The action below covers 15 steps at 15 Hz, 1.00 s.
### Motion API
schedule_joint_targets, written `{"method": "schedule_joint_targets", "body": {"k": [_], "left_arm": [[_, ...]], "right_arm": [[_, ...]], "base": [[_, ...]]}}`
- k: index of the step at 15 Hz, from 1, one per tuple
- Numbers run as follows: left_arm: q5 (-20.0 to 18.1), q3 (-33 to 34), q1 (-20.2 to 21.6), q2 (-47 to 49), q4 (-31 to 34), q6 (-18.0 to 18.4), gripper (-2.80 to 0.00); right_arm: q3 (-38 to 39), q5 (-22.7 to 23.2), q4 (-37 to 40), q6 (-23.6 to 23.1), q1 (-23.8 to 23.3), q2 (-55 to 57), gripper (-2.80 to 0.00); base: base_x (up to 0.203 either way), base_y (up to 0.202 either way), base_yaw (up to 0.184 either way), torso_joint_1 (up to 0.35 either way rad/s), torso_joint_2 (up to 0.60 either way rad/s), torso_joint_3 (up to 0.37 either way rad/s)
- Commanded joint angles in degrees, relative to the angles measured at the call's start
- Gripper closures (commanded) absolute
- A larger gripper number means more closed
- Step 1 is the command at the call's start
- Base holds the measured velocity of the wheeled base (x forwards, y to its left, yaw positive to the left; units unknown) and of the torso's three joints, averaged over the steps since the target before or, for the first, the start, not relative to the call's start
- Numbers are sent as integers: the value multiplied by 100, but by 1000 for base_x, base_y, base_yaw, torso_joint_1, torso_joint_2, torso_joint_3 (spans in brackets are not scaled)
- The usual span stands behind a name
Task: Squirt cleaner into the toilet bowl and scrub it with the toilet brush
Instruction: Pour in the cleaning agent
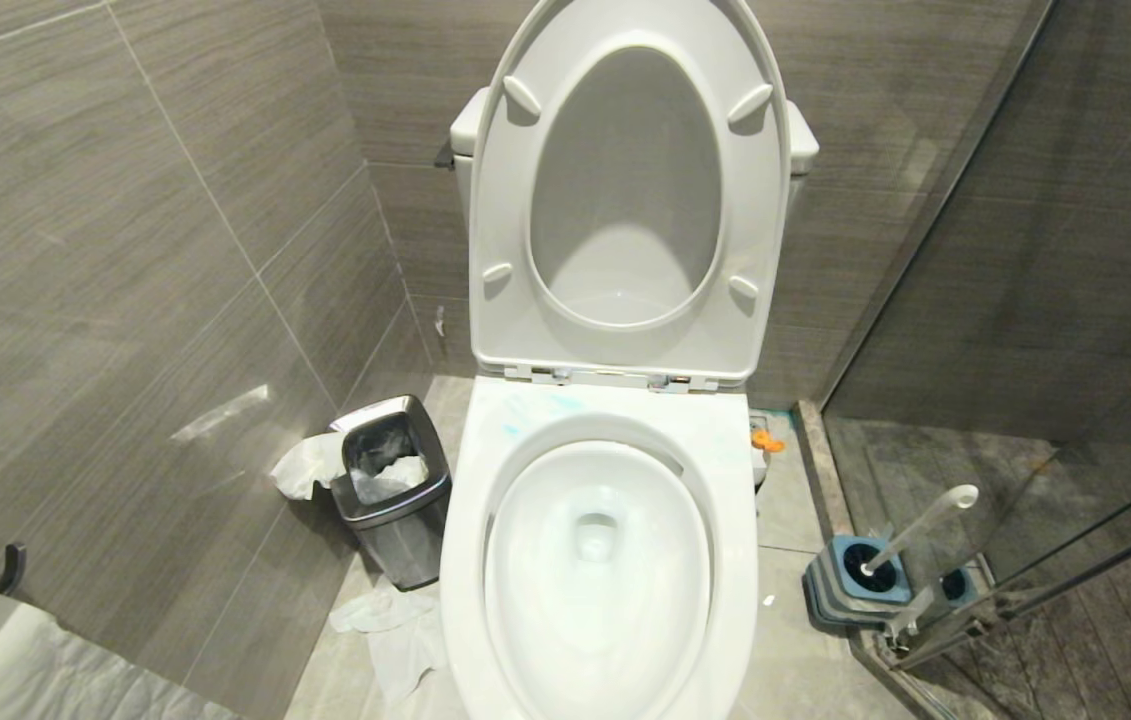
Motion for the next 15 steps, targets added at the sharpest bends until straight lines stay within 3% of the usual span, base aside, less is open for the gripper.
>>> {"method": "schedule_joint_targets", "body": {"k": [1, 6, 10, 15], "left_arm": [[14, 56, 1, 9, 385, 0, 0], [87, 63, 1, 9, 1503, 14, 0], [74, 56, 1, 16, 1484, 42, 0], [135, 56, 1, 9, 1484, -225, 0]], "right_arm": [[1, -2, -1, 2, 2, 2, 0], [1, 0, -1, 8, 2, 2, 0], [1, -2, -1, 2, -2, 2, 0], [1, -2, -1, 2, 2, 2, 0]], "base": [[0, 0, 0, 0, 0, 0], [0, 0, 0, 0, 0, 0], [0, 0, 0, 0, 0, 0], [0, 0, 0, 0, 0, 0]]}}
